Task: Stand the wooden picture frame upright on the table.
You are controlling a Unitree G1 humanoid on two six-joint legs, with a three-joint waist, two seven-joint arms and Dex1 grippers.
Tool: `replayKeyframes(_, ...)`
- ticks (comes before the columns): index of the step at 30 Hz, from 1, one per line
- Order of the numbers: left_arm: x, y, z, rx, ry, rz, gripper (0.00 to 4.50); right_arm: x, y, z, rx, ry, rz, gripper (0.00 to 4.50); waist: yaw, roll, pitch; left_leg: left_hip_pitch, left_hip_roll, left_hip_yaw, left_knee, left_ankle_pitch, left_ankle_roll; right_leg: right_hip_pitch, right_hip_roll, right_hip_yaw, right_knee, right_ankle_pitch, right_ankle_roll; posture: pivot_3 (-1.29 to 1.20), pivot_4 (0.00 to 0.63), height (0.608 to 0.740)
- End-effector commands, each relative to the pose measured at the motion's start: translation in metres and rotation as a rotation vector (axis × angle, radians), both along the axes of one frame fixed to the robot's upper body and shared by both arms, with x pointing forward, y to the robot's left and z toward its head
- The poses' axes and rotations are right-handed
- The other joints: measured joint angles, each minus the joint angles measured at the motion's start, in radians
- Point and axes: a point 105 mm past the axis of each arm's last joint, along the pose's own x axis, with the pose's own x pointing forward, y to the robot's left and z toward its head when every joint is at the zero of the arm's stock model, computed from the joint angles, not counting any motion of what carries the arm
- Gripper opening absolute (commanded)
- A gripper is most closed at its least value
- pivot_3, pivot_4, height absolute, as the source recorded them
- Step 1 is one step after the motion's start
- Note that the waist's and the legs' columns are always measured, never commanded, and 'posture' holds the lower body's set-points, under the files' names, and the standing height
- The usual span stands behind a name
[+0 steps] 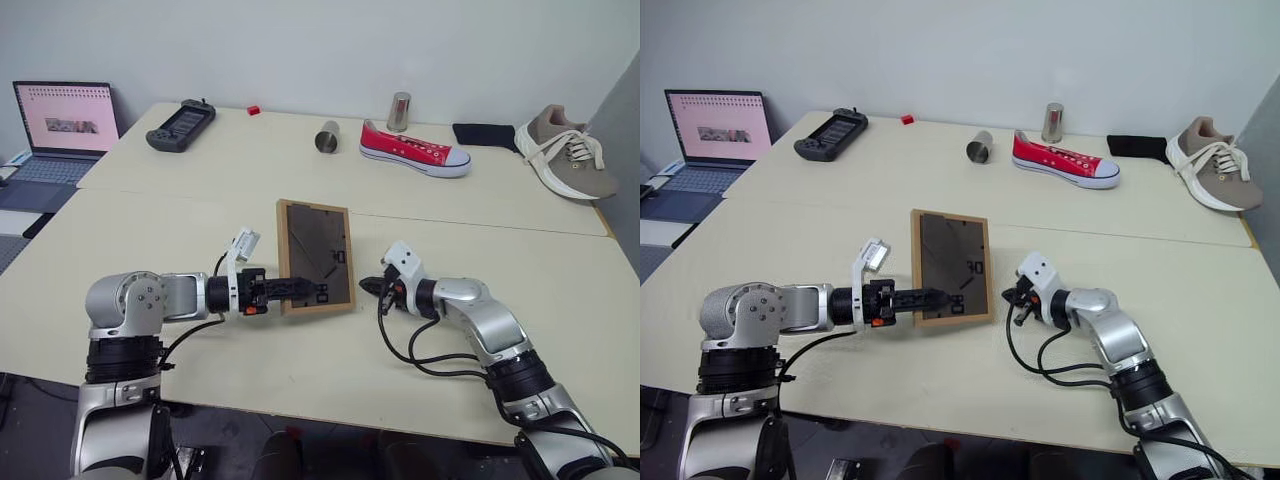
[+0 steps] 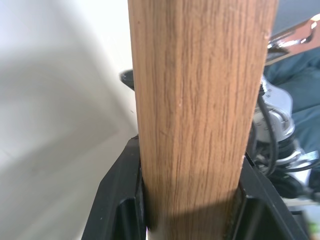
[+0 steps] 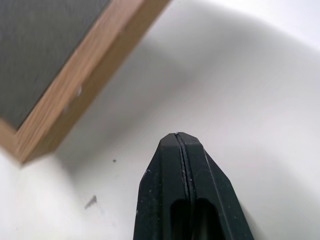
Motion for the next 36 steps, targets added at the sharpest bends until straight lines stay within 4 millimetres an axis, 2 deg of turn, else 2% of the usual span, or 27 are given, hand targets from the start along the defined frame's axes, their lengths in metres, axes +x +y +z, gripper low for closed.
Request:
replayKeyframes(1,0.005,0.003,0.029,0.02,-0.164,-0.047,1.35,-0.013,-0.022,0.044,0.121,0.018,0.092,0.46,0.001,0.0,0.0,0.0,0.0,0.0,0.0,0.0,0.0,0.0,0.0,0.0,0.0,0.0,0.0,0.0,0.15,0.74)
replayKeyframes(5,0.011,0.011,0.03,0.067,-0.225,-0.059,1.35,-0.033,-0.025,0.085,0.213,0.088,0.233,1.43,0.0,0.001,0.001,-0.001,0.0,0.0,-0.001,0.0,0.0,-0.001,0.0,0.0,-0.001,0.0,0.0,0.0,0.15,0.74)
replayKeyframes(9,0.017,0.012,0.028,0.088,-0.264,-0.073,1.35,-0.034,-0.008,0.117,0.276,0.064,0.303,2.42,-0.01,0.001,0.001,0.001,0.001,0.0,-0.002,0.0,0.001,-0.001,0.001,0.0,-0.001,0.0,0.0,0.0,0.15,0.74)
replayKeyframes(11,0.018,0.009,0.028,0.096,-0.285,-0.095,1.35,-0.03,0.007,0.127,0.314,0.051,0.318,2.78,-0.011,0.001,0.001,0.001,0.001,0.0,-0.001,0.0,0.001,-0.002,0.002,0.001,0.0,0.0,0.0,0.0,0.15,0.74)
replayKeyframes(12,0.018,0.006,0.029,0.094,-0.29,-0.111,1.35,-0.031,0.016,0.131,0.333,0.052,0.343,3.11,-0.011,0.001,0.001,0.0,0.001,0.0,-0.001,0.0,0.001,-0.002,0.002,0.0,0.0,0.0,0.0,0.0,0.15,0.74)
replayKeyframes(16,0.017,0.001,0.031,0.094,-0.312,-0.152,1.35,-0.027,0.037,0.133,0.343,0.042,0.374,4.02,-0.007,0.001,0.001,-0.001,0.001,0.0,-0.001,0.0,0.001,-0.003,0.001,0.0,0.0,0.0,0.0,0.0,0.15,0.74)
replayKeyframes(18,0.017,-0.001,0.032,0.09,-0.315,-0.159,1.35,-0.015,0.048,0.137,0.357,0.012,0.347,4.47,-0.003,0.001,0.001,-0.001,0.001,0.0,-0.001,0.0,0.0,-0.003,0.001,0.0,0.0,0.0,0.0,0.0,0.15,0.74)
replayKeyframes(21,0.017,-0.002,0.034,0.083,-0.317,-0.164,1.35,-0.005,0.06,0.14,0.374,-0.006,0.324,4.49,-0.002,0.001,0.001,-0.002,0.001,0.001,-0.001,0.0,0.0,-0.003,0.001,0.0,0.0,0.0,0.0,0.0,0.15,0.74)
replayKeyframes(25,0.016,-0.003,0.035,0.08,-0.318,-0.17,1.35,-0.005,0.068,0.142,0.38,-0.01,0.355,4.49,-0.002,0.001,0.001,-0.002,0.001,0.001,-0.001,0.0,0.0,-0.004,0.001,0.0,0.0,0.0,0.0,0.0,0.15,0.74)
replayKeyframes(30,0.014,-0.002,0.033,0.082,-0.312,-0.169,1.35,-0.042,0.08,0.154,0.435,0.052,0.55,4.49,-0.002,0.001,0.001,-0.002,0.001,0.001,-0.001,0.0,0.0,-0.005,0.001,0.0,0.001,0.0,0.0,0.0,0.15,0.74)
replayKeyframes(33,0.014,0.0,0.031,0.087,-0.304,-0.163,1.35,-0.061,0.077,0.156,0.434,0.095,0.633,4.49,-0.001,0.001,0.001,-0.003,0.001,0.001,-0.001,0.0,0.0,-0.005,0.001,0.0,0.002,0.0,0.0,0.0,0.15,0.74)
replayKeyframes(36,0.013,0.001,0.03,0.088,-0.301,-0.162,1.35,-0.071,0.07,0.154,0.415,0.128,0.667,4.49,-0.002,0.001,0.001,-0.003,0.001,0.001,-0.002,0.0,0.0,-0.005,0.001,0.0,0.002,0.0,0.0,0.0,0.15,0.74)
